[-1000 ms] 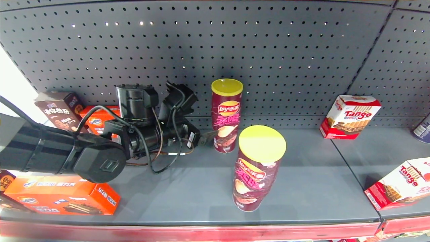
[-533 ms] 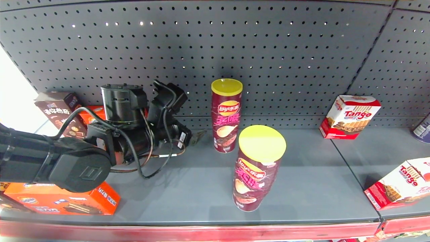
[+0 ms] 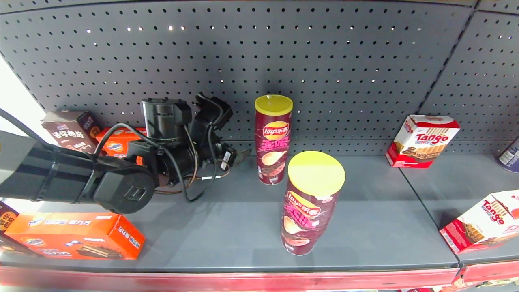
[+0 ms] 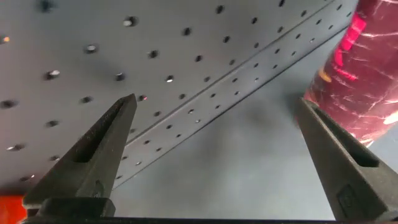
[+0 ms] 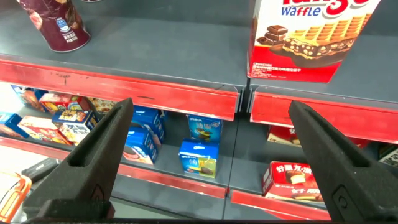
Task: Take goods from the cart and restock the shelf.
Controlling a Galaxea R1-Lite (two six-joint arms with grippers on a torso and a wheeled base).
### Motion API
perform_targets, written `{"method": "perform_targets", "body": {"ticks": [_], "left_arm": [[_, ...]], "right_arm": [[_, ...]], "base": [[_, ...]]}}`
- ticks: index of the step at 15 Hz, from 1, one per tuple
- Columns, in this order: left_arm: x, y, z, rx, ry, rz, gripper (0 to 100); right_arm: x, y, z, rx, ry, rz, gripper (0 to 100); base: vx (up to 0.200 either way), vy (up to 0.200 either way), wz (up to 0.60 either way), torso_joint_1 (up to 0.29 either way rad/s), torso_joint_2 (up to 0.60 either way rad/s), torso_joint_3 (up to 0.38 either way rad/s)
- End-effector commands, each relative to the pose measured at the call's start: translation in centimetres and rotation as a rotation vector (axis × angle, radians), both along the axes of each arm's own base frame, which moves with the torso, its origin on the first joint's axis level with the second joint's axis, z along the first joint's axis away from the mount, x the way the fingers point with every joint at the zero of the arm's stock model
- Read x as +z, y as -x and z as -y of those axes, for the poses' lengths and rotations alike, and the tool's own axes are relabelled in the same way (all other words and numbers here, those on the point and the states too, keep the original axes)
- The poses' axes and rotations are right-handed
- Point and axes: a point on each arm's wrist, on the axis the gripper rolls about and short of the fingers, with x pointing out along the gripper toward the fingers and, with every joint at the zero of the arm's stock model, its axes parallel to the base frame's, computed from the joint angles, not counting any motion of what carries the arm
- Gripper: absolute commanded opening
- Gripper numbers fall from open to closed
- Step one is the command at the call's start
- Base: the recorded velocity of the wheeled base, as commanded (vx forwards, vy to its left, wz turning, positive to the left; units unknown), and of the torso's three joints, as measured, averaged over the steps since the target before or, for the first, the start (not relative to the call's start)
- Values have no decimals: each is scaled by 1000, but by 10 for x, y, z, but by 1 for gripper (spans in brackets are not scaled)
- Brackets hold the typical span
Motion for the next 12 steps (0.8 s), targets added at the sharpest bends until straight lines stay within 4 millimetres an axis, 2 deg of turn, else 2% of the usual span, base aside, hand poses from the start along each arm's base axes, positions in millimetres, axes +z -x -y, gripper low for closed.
{"method": "perform_targets", "body": {"ticks": [1, 12], "left_arm": [[-7, -4, 4, -8, -5, -15, 100], [-11, -7, 14, -33, -2, -21, 100]], "right_arm": [[0, 0, 0, 1, 0, -1, 100], [0, 0, 0, 1, 0, -1, 100]], "base": [[0, 0, 0, 0, 0, 0], [0, 0, 0, 0, 0, 0]]}}
